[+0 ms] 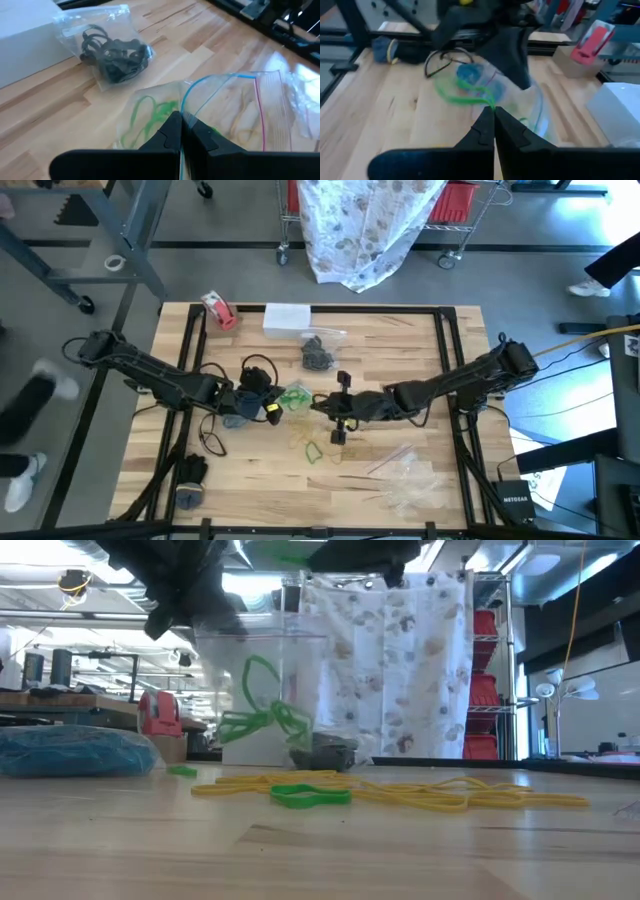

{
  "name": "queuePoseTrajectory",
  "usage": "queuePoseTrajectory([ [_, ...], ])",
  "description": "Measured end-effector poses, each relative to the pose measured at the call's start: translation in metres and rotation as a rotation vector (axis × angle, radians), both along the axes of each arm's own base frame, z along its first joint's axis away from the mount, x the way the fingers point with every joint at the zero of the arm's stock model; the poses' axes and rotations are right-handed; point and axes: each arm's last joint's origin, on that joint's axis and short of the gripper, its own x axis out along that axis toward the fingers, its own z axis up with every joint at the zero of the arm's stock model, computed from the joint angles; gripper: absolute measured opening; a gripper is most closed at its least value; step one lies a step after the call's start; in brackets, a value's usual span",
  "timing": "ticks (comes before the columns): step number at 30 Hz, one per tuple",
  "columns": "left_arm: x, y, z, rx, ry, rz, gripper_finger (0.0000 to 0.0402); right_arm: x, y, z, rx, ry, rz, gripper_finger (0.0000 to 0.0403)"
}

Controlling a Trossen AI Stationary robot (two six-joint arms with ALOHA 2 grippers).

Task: Sort rubber bands
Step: Put the green rubber band into the transparent zip bag

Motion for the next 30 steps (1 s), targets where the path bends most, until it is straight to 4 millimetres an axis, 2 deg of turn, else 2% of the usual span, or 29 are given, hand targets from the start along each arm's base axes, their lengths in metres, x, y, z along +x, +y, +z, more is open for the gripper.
queuePoseTrajectory([
  [5,0.002,-0.001,0.002,0.004,-0.024,-0.01,0.0,0.007,-0.012,0.003,0.029,-0.06,-0.029,0.0008],
  [9,0.002,0.0,0.003,0.004,-0.027,-0.009,0.0,0.011,-0.016,0.001,0.025,-0.07,-0.032,0.0029],
  [15,0.002,0.0,0.003,0.002,-0.031,-0.009,0.0,0.015,-0.017,-0.008,-0.012,-0.044,-0.029,0.0104],
  [22,0.002,0.0,0.003,0.003,-0.031,-0.009,0.0,0.017,-0.017,-0.001,-0.042,-0.033,-0.046,0.0177],
  [27,0.001,0.0,0.007,0.042,-0.027,-0.038,0.0,0.019,-0.015,0.014,-0.033,0.063,-0.006,0.019],
  [30,-0.003,0.002,0.015,0.077,-0.051,-0.027,0.0,0.018,-0.013,0.015,0.042,0.088,0.024,0.0188],
])
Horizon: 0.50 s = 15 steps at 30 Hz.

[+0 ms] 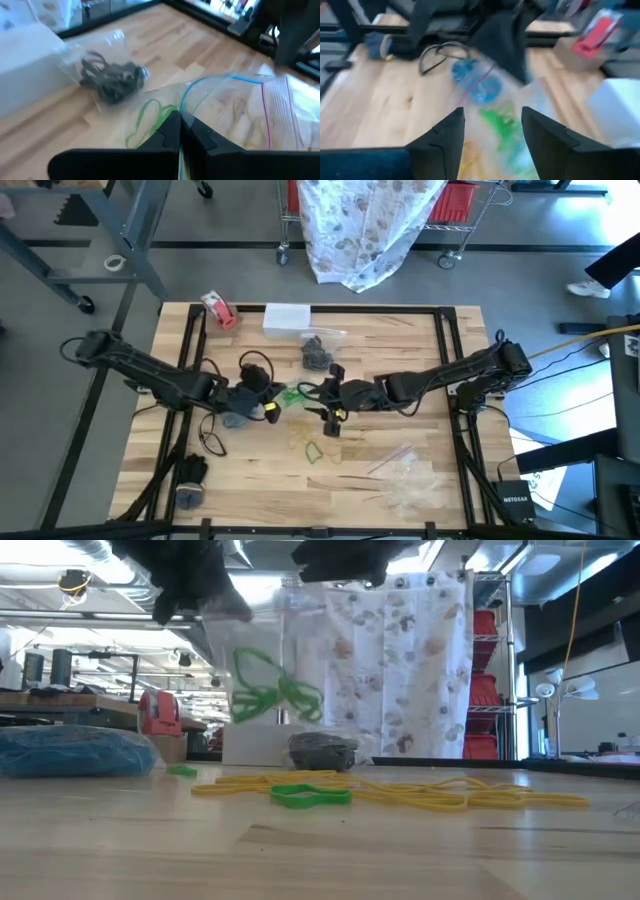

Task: Sort rubber bands
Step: Put the green rubber band into the transparent zip bag

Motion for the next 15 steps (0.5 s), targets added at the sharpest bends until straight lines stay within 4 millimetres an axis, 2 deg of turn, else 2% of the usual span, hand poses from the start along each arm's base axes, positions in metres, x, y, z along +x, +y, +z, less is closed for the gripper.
queuePoseTrajectory([
  [5,-0.012,0.005,0.014,0.038,-0.03,0.013,0.0,-0.005,0.013,-0.016,0.087,0.097,0.076,0.0186],
  [12,-0.018,0.007,0.019,0.04,-0.037,0.025,0.0,-0.007,0.052,-0.078,0.061,0.283,0.157,0.0186],
  [15,-0.017,0.006,0.017,0.03,-0.039,0.033,0.0,-0.003,0.061,-0.108,0.035,0.351,0.176,0.0185],
])
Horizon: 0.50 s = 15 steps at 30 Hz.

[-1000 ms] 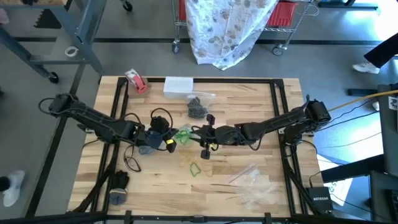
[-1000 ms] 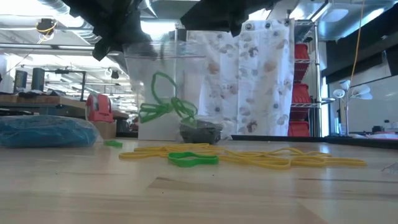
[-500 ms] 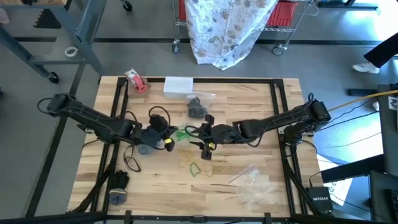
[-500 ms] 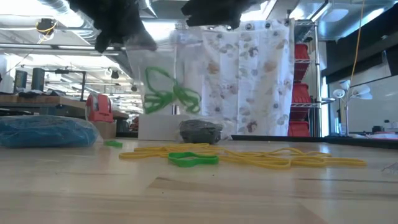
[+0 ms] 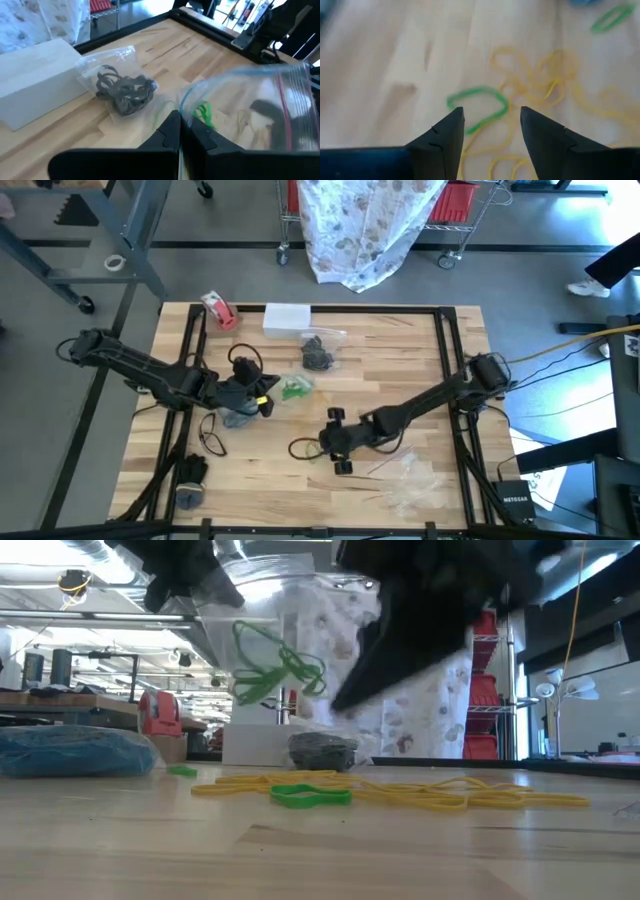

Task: Sort rubber bands
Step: Put the green rubber band into the transparent zip bag

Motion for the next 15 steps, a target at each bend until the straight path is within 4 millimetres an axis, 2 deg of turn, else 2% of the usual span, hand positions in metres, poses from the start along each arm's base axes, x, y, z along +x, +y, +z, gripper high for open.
queuePoseTrajectory([
  [3,0.001,0.0,0.0,-0.007,-0.005,0.003,0.0,0.008,0.002,-0.023,-0.008,0.015,-0.001,0.0185],
  [7,0.001,0.0,0.0,-0.007,-0.005,0.002,0.0,0.022,-0.008,-0.045,0.052,-0.001,-0.039,0.0185],
  [12,0.0,-0.001,-0.001,-0.008,-0.001,0.001,0.0,0.026,-0.017,-0.058,0.095,0.047,-0.097,0.0184],
  [15,0.001,-0.001,-0.001,-0.006,0.001,-0.001,0.0,0.025,-0.016,-0.06,0.083,0.053,-0.101,0.0163],
])
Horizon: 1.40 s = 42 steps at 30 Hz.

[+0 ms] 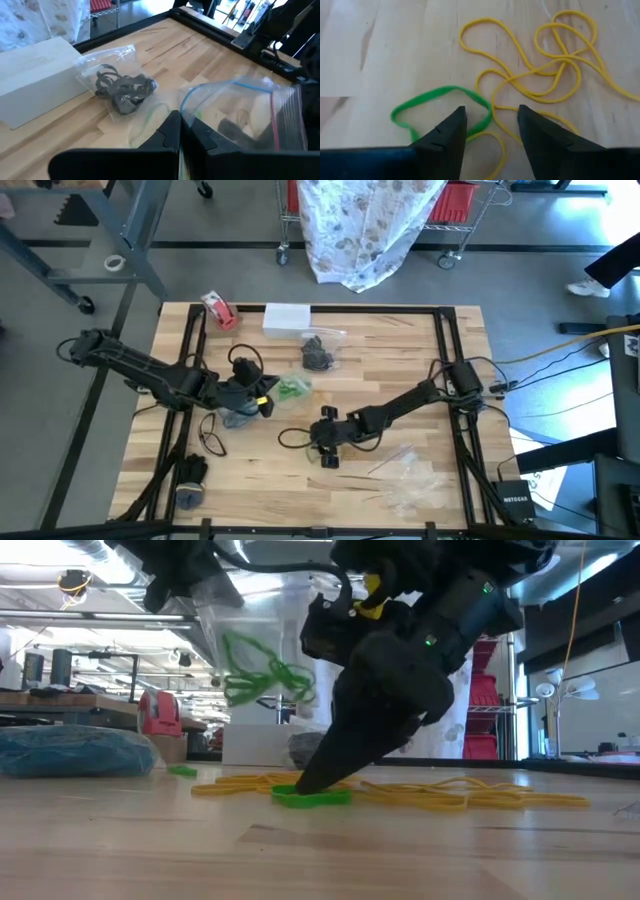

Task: Sort rubber bands
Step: Put the green rubber band into the transparent zip bag

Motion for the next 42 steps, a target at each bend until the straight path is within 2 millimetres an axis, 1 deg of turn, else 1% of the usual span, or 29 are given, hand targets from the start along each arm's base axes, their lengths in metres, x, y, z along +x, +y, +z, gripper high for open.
queuePoseTrajectory([
  [3,0.0,0.0,0.0,0.0,0.0,0.0,0.0,-0.001,0.002,0.0,-0.031,-0.008,-0.007,0.012],
  [5,0.0,0.0,0.0,0.0,-0.002,0.0,0.0,-0.002,0.004,0.002,-0.076,-0.02,-0.022,0.0087],
  [9,0.0,0.0,0.0,-0.001,-0.001,0.0,0.0,-0.003,0.012,0.004,-0.178,-0.031,0.003,0.0023],
  [11,0.0,0.0,0.0,0.0,-0.001,0.0,0.0,-0.002,0.017,0.007,-0.243,-0.049,0.01,0.0006],
  [16,0.0,0.0,0.0,-0.003,-0.003,0.001,0.0,-0.002,0.029,0.022,-0.437,-0.086,-0.017,0.0012],
  [20,0.0,0.0,0.0,-0.016,-0.007,0.0,0.0,0.0,0.038,0.038,-0.573,-0.091,-0.031,0.0003],
  [23,0.0,-0.001,0.0,-0.016,-0.007,-0.003,0.0,0.004,0.047,0.057,-0.668,-0.1,-0.029,0.0003],
  [26,0.0,-0.001,0.0,-0.015,-0.003,-0.003,0.0,0.011,0.052,0.079,-0.726,-0.103,-0.012,0.0004],
  [31,-0.001,0.0,-0.003,-0.011,0.023,0.0,0.0,0.019,0.054,0.113,-0.81,-0.099,-0.013,0.0004],
  [34,-0.002,-0.001,-0.005,-0.013,0.041,0.002,0.0,0.023,0.053,0.127,-0.798,-0.095,-0.012,0.0004],
  [37,-0.003,-0.003,-0.008,-0.016,0.063,0.002,0.0,0.026,0.049,0.13,-0.685,-0.086,0.005,0.0004],
  [39,-0.004,-0.003,-0.01,-0.012,0.082,0.0,0.0,0.028,0.043,0.126,-0.558,-0.065,0.015,0.0004],
  [42,-0.007,-0.003,-0.012,-0.02,0.105,0.01,0.0,0.029,0.032,0.108,-0.358,0.004,0.02,0.0004],
])
